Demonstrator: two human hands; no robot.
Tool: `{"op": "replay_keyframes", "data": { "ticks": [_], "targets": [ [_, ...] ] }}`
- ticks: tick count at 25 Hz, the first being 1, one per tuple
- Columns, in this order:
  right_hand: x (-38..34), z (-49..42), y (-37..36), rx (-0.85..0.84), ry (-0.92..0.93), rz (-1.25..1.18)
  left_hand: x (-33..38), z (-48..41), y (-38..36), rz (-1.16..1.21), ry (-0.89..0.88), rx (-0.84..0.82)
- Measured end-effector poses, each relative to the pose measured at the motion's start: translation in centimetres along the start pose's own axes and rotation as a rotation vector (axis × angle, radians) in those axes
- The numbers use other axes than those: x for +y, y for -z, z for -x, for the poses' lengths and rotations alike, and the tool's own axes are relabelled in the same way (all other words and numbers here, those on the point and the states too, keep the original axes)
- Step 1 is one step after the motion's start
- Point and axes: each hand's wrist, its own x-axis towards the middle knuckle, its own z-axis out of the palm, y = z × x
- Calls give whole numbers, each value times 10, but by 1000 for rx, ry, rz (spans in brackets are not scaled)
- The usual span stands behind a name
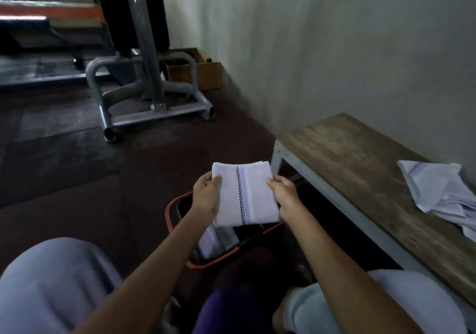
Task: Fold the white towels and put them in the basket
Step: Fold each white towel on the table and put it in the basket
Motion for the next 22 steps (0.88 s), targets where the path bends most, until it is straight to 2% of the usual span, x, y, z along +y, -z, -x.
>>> {"op": "replay_keyframes", "data": {
  "ticks": [2, 6, 13, 16, 19, 22],
  "targets": [
    [39, -34, -17, -28, -82, 47, -40, -28, 7, 4, 88, 123],
    [119, -112, -46, -69, -224, 174, -127, -92, 18, 79, 388, 266],
    [223, -206, -84, -192, -467, 405, -230, -159, 18, 146, 664, 603],
    [245, -222, -102, -306, -551, 449, -263, -177, 23, 97, 680, 632],
    [256, -231, -115, -295, -595, 436, -273, -183, 18, -2, 605, 817],
    [259, -238, -122, -274, -625, 377, -271, -188, 14, -189, 479, 852]
  ]
}}
